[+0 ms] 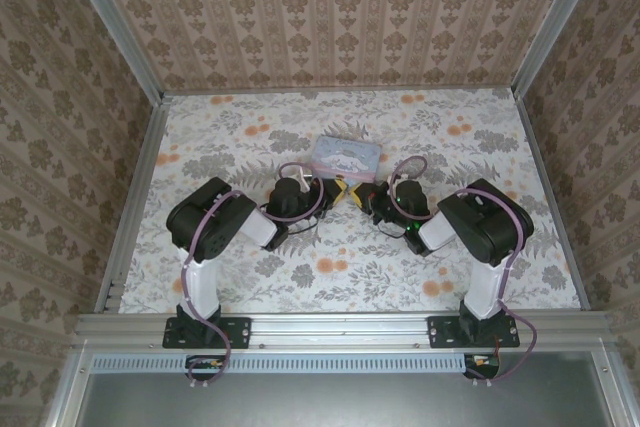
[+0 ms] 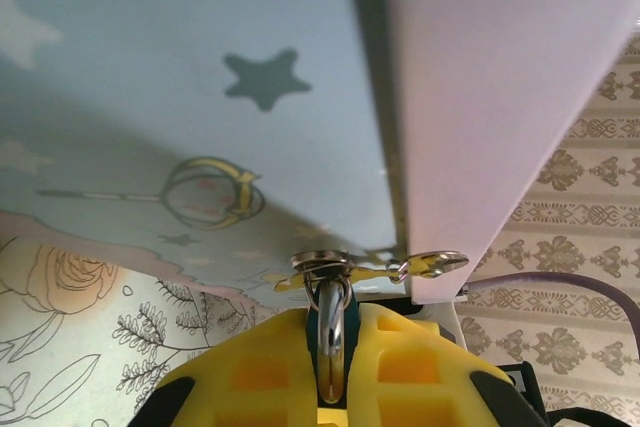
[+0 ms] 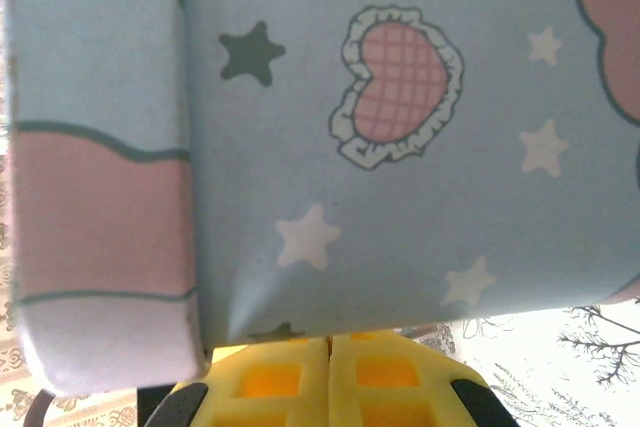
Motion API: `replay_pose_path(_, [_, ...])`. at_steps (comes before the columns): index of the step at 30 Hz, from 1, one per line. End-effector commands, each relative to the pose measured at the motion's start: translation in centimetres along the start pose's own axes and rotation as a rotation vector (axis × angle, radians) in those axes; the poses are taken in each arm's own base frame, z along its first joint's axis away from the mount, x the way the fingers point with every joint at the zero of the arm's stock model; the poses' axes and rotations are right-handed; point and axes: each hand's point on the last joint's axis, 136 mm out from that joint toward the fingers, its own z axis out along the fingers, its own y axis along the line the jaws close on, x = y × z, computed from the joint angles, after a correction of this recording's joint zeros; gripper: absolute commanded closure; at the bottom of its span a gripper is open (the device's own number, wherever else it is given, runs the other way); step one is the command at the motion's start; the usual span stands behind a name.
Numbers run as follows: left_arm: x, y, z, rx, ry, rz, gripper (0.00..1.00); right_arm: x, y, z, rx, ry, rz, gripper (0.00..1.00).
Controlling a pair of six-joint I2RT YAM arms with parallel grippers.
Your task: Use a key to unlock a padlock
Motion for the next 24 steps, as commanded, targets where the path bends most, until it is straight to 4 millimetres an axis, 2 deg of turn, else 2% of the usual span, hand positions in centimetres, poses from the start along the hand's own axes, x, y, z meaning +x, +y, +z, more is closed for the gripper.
replay_pose_path(1, [4.2,-0.9,0.4,0.044,0.172,0.036,1.0,1.8,5.0,0.3,-0.157,0.065,-0.075,1.0])
replay_pose_path(5, [4.2,-0.9,0.3,0.045,0.168,0.036,1.0,2.4,4.3,0.9,-0.15,0.097,-0.057,1.0])
replay_pose_path(9, [4.3,-1.0,0.4,0.047,0.173,0.046,1.0,4.2,4.7,1.8,-0.163,0.183,-0.091,1.0])
replay_pose_path(13, [4.2,-0.4,0.3,0.032,0.163,0.048,1.0,3.8,3.8,1.5,-0.141,0.172,-0.104,1.0])
replay_pose_path(16, [3.8,0.7,0.2,-0.001,0.143,0.04,1.0,3.2,3.1,1.0,-0.126,0.156,-0.111,0.98])
replay_pose_path(21, [2.8,2.1,-0.1,-0.033,0.102,0.035,1.0,2.1,2.1,0.0,-0.096,0.13,-0.126,0.68])
replay_pose_path(24, [2.2,2.7,-0.4,-0.048,0.083,0.035,1.0,1.8,1.4,-0.7,-0.064,0.126,-0.14,0.56])
